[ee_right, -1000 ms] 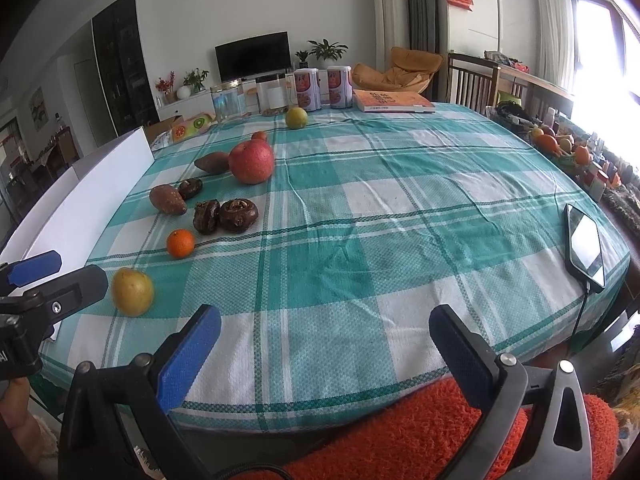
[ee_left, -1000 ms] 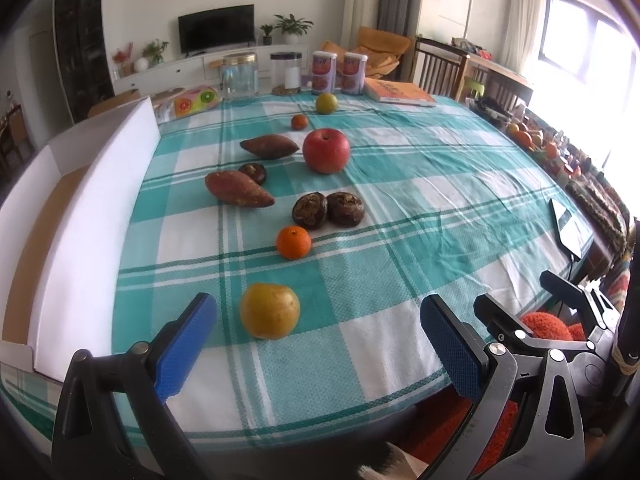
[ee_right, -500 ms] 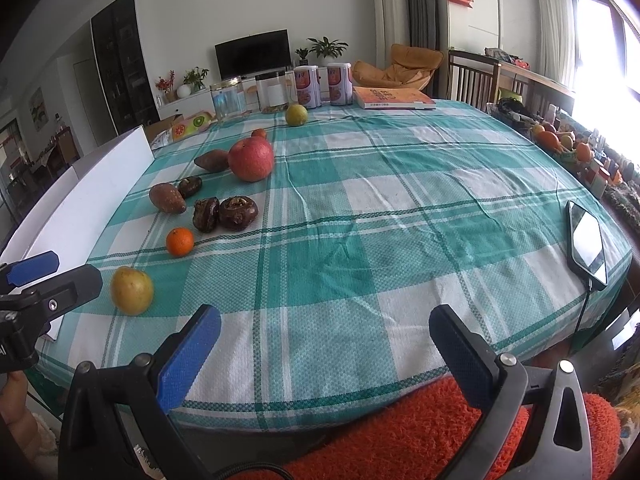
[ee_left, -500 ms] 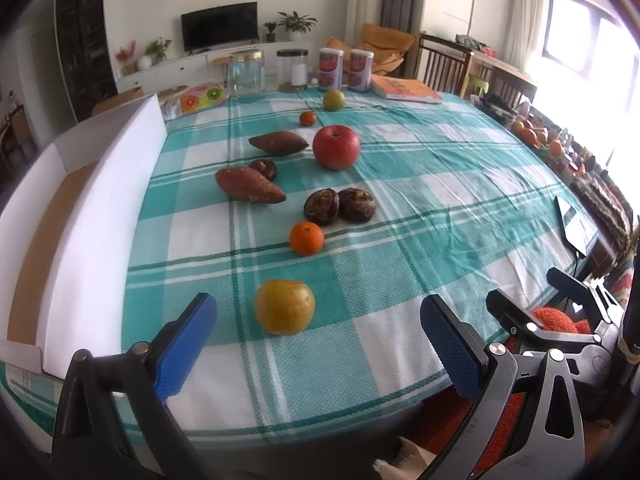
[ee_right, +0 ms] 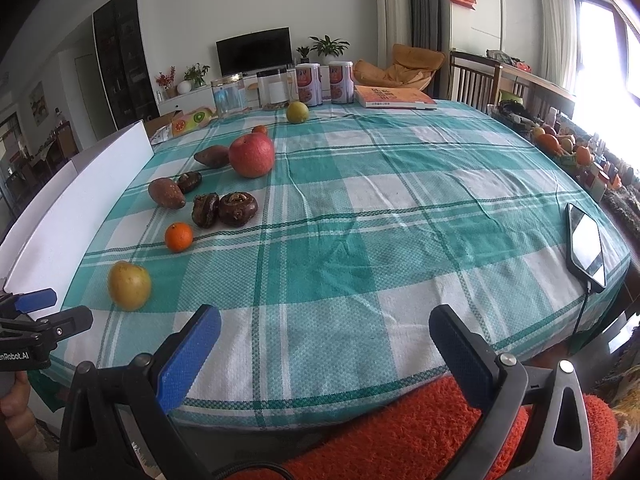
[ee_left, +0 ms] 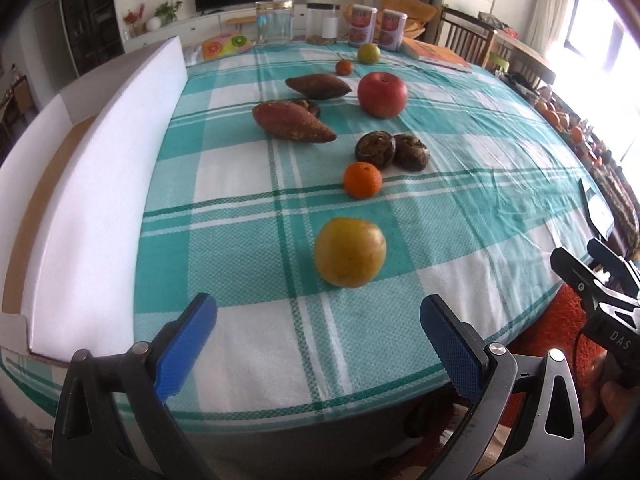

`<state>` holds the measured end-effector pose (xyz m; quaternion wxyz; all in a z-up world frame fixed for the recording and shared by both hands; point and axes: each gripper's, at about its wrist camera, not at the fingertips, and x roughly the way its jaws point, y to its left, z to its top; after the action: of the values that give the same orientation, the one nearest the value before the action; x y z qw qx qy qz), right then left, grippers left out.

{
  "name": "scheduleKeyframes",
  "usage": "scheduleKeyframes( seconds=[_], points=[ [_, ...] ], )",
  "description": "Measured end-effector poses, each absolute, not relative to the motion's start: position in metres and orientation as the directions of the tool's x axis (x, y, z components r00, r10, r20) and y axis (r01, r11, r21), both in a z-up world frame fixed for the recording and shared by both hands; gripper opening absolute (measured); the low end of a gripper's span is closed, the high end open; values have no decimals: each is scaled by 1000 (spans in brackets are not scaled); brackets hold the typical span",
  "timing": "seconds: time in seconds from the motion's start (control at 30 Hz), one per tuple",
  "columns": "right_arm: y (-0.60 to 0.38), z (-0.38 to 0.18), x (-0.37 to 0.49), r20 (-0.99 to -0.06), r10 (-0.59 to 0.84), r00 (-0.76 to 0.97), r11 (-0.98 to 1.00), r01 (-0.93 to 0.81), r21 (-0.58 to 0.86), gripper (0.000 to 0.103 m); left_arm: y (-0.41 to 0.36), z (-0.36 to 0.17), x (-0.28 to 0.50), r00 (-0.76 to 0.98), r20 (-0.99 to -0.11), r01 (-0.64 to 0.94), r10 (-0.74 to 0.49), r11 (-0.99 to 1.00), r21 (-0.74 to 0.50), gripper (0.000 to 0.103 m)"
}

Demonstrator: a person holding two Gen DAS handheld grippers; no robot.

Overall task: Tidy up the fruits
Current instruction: 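Move the left tool toward the yellow grapefruit on the cloth, then close the left tool around the yellow grapefruit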

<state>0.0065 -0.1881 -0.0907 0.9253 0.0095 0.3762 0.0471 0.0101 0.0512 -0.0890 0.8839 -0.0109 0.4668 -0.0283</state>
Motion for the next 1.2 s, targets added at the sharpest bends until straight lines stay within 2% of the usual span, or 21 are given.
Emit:
scheduleKeyframes(
  seconds=[0.13, 0.33, 0.37, 0.67, 0.93, 1.07, 1.2],
  points=[
    [-189, -90, 6, -697, 92, 712, 996, -79, 52, 103, 36, -100, 36, 566, -823, 65, -50, 998, -16, 102],
    [-192, -92, 7, -702, 101, 705, 995, -77, 65, 103, 33, -139, 62, 497, -868, 56, 13, 997, 47, 103],
    [-192, -92, 7, -703, 104, 703, 995, -77, 70, 103, 38, -140, 59, 509, -860, 49, -13, 999, 14, 103],
    [-196, -94, 10, -714, 125, 689, 992, -75, 101, 103, 45, -141, 53, 554, -833, 41, -14, 999, 11, 103],
    [-198, -94, 10, -713, 124, 690, 992, -73, 101, 103, 46, -140, 63, 513, -858, 82, -44, 997, -2, 102],
    [-198, -94, 10, -713, 124, 690, 992, -74, 102, 103, 42, -131, 60, 512, -852, 126, -108, 991, -50, 101],
    [-197, -94, 11, -716, 129, 686, 991, -71, 111, 103, 35, -119, 55, 564, -820, 163, -94, 987, -1, 99]
  ],
)
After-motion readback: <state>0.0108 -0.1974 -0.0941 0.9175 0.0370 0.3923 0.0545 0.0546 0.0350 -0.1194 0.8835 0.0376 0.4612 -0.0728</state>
